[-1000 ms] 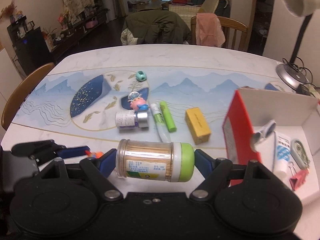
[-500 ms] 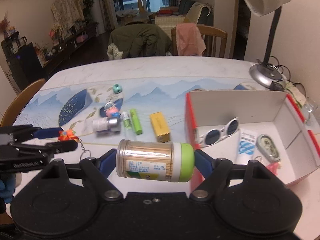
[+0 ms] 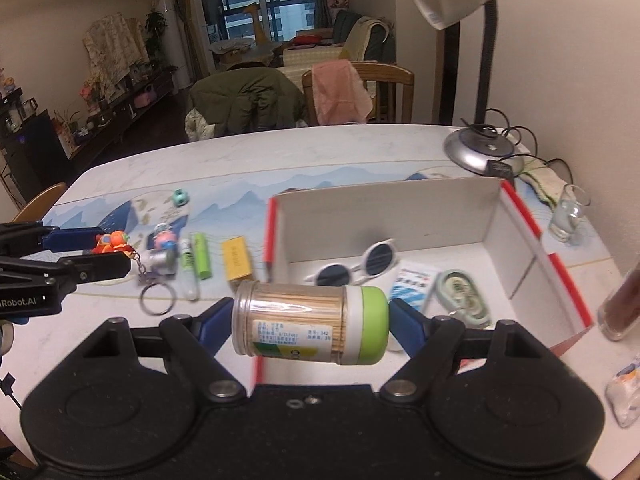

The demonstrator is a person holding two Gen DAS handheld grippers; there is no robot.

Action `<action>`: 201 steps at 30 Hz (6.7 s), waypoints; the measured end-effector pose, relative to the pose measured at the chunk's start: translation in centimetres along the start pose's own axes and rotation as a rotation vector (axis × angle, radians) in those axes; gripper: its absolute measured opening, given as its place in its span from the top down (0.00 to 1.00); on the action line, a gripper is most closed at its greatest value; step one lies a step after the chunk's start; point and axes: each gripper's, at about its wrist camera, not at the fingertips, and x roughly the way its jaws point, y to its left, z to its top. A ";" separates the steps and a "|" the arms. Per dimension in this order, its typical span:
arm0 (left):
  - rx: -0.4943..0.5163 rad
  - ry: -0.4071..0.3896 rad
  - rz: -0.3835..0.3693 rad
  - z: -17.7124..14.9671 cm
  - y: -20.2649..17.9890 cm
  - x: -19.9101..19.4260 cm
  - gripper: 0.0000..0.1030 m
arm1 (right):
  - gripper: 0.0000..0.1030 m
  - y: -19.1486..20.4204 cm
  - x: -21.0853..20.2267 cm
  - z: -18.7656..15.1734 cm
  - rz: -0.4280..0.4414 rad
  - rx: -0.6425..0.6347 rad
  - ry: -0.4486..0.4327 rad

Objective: Organize rigid objects
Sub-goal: 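Carry the keychain and the toothpick jar with both tools to the red box, then open the left tool over the box while the right tool lowers and releases the jar, then withdraw both tools from the box back over the mat, then grasp the silver-capped white bottle with the left tool while the right tool grasps the white-green tube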

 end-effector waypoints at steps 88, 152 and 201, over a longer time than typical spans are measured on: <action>0.134 0.257 -0.092 6.8 -14.4 19.2 0.39 | 0.21 -12.1 4.1 -1.2 -0.018 -0.033 0.099; -0.097 -0.017 0.083 -2.4 9.5 -2.7 0.00 | 0.01 9.9 -0.4 -1.0 0.126 0.046 -0.080; -0.373 0.224 0.186 -5.2 16.2 13.2 0.01 | 0.60 16.1 20.4 0.6 0.110 -0.167 0.207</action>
